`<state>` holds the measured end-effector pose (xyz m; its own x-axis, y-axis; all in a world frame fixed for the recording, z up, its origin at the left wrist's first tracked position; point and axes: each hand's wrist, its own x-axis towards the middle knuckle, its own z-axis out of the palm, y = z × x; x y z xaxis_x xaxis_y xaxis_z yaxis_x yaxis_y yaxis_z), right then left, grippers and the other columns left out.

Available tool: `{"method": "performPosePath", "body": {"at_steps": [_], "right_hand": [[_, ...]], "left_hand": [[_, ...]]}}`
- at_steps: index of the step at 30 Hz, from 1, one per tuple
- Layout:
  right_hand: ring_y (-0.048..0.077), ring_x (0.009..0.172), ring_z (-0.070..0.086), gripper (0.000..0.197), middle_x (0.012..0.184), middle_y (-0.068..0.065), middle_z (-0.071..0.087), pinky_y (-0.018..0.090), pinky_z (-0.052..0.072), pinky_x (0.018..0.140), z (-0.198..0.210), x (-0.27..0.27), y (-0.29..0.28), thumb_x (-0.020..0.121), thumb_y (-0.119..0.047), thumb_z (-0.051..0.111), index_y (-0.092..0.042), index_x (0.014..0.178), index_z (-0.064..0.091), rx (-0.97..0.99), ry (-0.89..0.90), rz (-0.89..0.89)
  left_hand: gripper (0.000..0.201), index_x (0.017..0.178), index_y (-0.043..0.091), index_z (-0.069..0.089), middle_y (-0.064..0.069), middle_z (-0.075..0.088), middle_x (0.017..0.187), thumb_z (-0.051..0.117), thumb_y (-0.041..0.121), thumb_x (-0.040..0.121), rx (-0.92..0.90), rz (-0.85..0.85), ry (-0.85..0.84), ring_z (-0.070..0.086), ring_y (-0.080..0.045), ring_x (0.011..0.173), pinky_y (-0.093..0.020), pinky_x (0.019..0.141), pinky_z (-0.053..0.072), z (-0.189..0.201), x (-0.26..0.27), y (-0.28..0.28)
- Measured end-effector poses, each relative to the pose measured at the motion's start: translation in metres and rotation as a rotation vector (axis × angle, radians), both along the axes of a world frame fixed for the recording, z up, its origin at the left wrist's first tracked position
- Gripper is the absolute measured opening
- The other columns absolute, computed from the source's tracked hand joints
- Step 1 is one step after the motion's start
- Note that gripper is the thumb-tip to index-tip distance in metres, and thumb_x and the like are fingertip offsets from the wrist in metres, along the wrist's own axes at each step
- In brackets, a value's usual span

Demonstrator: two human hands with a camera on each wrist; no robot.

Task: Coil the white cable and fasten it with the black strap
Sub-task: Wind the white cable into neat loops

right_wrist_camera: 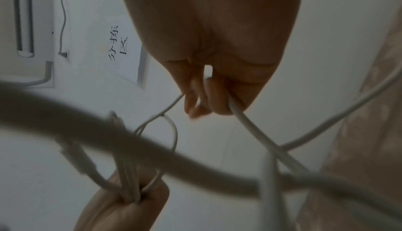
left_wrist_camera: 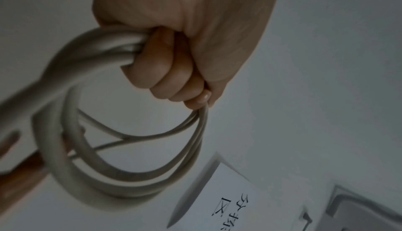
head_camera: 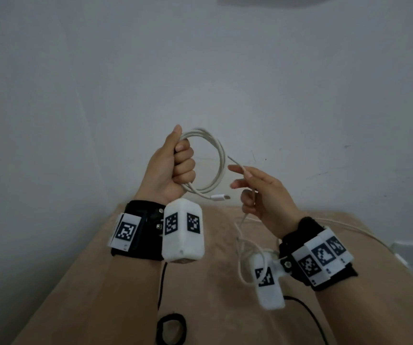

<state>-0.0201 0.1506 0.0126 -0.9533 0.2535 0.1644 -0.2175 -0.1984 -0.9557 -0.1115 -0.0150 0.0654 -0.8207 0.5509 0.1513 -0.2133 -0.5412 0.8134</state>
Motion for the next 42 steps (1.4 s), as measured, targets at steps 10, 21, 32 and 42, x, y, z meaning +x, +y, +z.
{"method": "performPosePath", "body": {"at_steps": [10, 21, 32, 42], "right_hand": [[0.004, 0.084, 0.062, 0.036, 0.112, 0.012, 0.07, 0.024, 0.012, 0.042, 0.009, 0.007, -0.016, 0.099, -0.028, 0.038, -0.008, 0.114, 0.063, -0.057, 0.101, 0.127], [0.015, 0.077, 0.062, 0.038, 0.08, 0.001, 0.062, 0.026, 0.046, 0.066, 0.011, 0.004, -0.024, 0.098, -0.032, 0.038, -0.007, 0.113, 0.063, -0.257, 0.26, 0.143], [0.012, 0.066, 0.056, 0.053, 0.072, 0.0, 0.053, 0.031, 0.054, 0.084, 0.015, 0.002, -0.013, 0.094, -0.046, 0.037, -0.001, 0.115, 0.056, -0.602, 0.315, 0.302], [0.009, 0.059, 0.057, 0.046, 0.065, -0.003, 0.053, 0.026, 0.055, 0.075, 0.009, -0.005, -0.008, 0.092, -0.039, 0.045, -0.001, 0.116, 0.056, -0.66, 0.331, 0.236]], "left_hand": [[0.044, 0.062, 0.02, 0.033, 0.01, 0.022, 0.041, 0.04, 0.042, 0.1, 0.031, 0.111, -0.054, 0.017, -0.002, 0.029, -0.015, 0.028, 0.012, -0.005, 0.005, 0.015], [0.042, 0.065, 0.017, 0.039, 0.009, 0.024, 0.042, 0.043, 0.041, 0.099, 0.047, 0.167, -0.104, 0.018, -0.003, 0.03, -0.016, 0.028, 0.015, -0.01, 0.012, 0.032], [0.04, 0.082, 0.011, 0.056, 0.007, 0.027, 0.036, 0.036, 0.04, 0.101, 0.241, -0.117, -0.228, 0.025, -0.007, 0.023, -0.013, 0.028, 0.022, -0.018, 0.012, 0.041], [0.044, 0.101, 0.008, 0.06, 0.006, 0.031, 0.037, 0.031, 0.041, 0.101, 0.306, -0.281, -0.236, 0.029, -0.008, 0.024, -0.013, 0.032, 0.024, -0.02, 0.015, 0.043]]}}
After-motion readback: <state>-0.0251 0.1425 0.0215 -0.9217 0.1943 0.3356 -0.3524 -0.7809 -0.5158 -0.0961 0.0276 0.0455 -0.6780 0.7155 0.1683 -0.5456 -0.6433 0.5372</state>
